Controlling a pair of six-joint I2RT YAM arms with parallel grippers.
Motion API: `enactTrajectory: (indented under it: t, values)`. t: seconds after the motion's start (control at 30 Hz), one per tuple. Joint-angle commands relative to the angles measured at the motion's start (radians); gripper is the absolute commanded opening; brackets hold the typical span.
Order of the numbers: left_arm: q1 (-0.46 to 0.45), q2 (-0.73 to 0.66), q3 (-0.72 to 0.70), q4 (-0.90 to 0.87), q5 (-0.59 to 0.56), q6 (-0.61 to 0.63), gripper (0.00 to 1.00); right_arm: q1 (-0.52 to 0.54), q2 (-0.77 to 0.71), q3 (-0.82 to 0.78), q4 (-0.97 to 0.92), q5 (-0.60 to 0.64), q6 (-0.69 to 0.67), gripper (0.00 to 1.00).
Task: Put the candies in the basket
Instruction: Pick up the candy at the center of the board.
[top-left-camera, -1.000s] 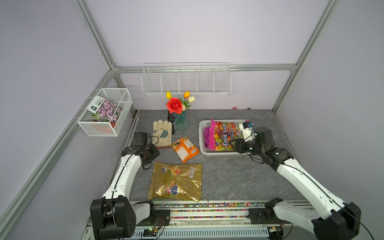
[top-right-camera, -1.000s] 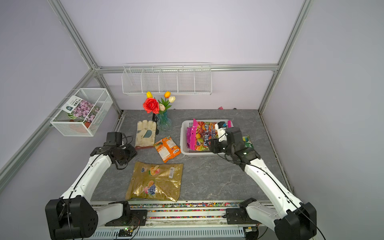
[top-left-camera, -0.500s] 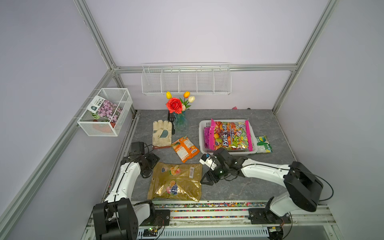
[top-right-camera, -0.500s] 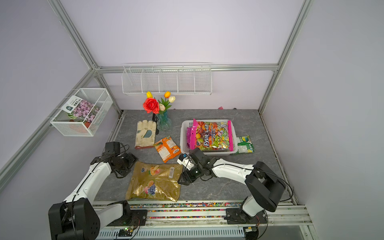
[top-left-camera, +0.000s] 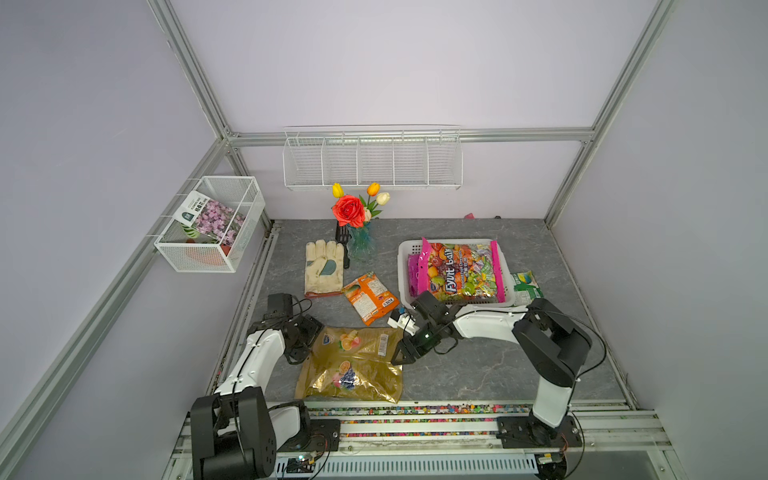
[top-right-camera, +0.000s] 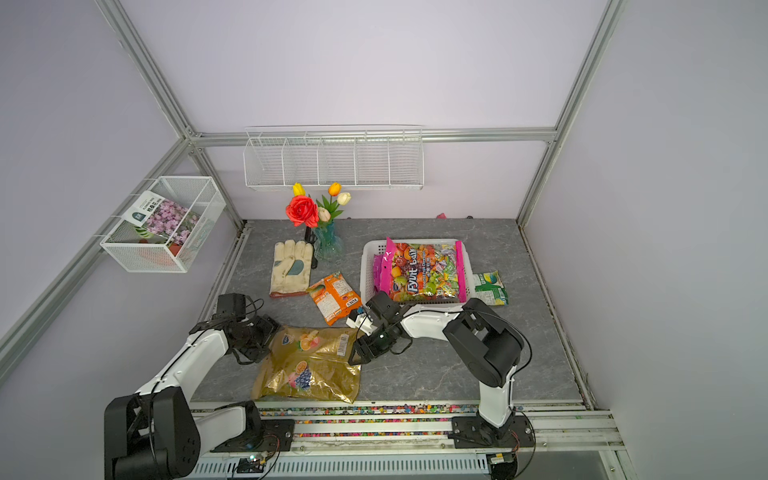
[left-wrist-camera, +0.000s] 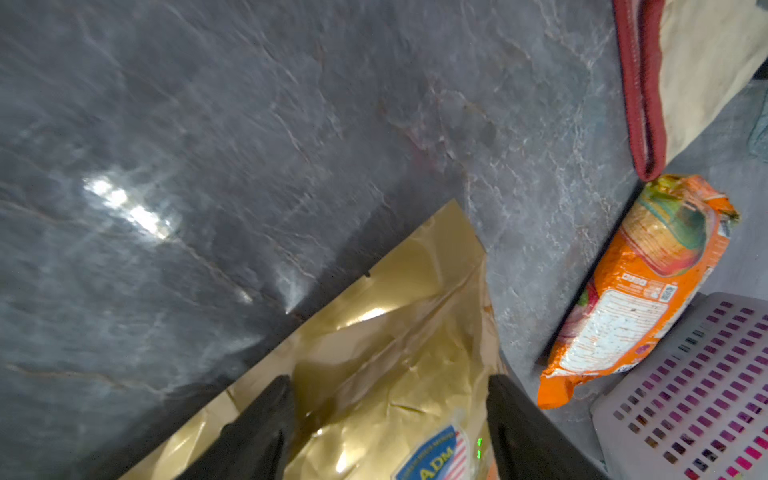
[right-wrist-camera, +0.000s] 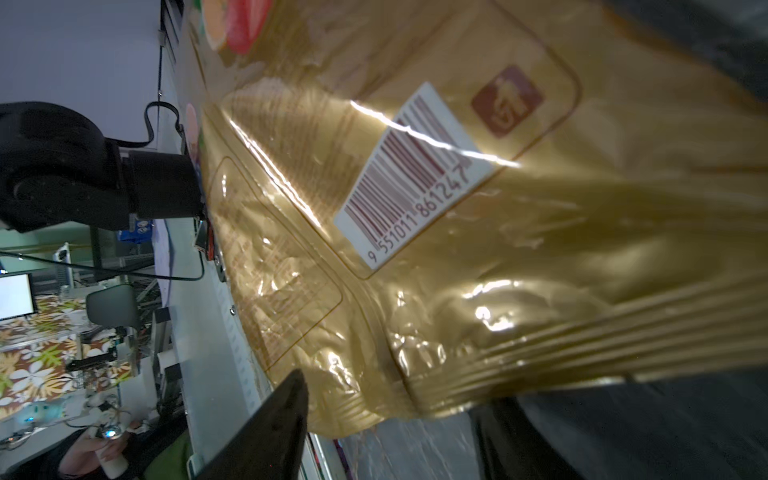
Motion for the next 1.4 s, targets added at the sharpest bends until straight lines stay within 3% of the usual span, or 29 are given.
enactTrajectory:
  t: [0.0,0.27,0.43,0.53,0.63,0.77,0.9,1.0,1.2,1.37]
  values:
    - [0.007,0.005,-0.017,0.028,0.026,-0.017,0.76,0.004,0.05,0.03,-0.05,-0.068,-0.032,0.63]
    - [0.007,-0.017,-0.035,0.018,0.017,-0.035,0.76,0.014,0.105,0.102,-0.1,-0.077,-0.04,0.56]
    - [0.007,-0.043,-0.044,0.004,0.005,-0.043,0.76,0.014,0.08,0.098,-0.086,-0.063,-0.033,0.37]
    - [0.007,-0.048,-0.042,0.01,0.012,-0.03,0.76,0.014,0.075,0.117,-0.099,-0.083,-0.048,0.12]
    - [0.007,-0.029,0.004,-0.01,0.021,0.025,0.76,0.015,0.048,0.131,-0.115,-0.053,-0.059,0.0]
    - [0.007,-0.027,0.074,-0.052,0.026,0.068,0.76,0.029,-0.028,0.153,-0.173,0.016,-0.097,0.0]
    - [0.008,-0.063,0.173,-0.094,0.011,0.123,0.76,0.056,-0.117,0.253,-0.38,0.176,-0.212,0.0]
    - [0.007,-0.075,0.255,-0.079,0.079,0.198,0.76,0.061,-0.172,0.361,-0.542,0.298,-0.29,0.0]
    - [-0.002,-0.039,0.385,-0.024,0.343,0.292,0.75,0.061,-0.236,0.597,-0.779,0.43,-0.494,0.0]
    - [-0.052,-0.032,0.43,0.018,0.397,0.322,0.75,0.06,-0.256,0.762,-0.912,0.513,-0.646,0.0]
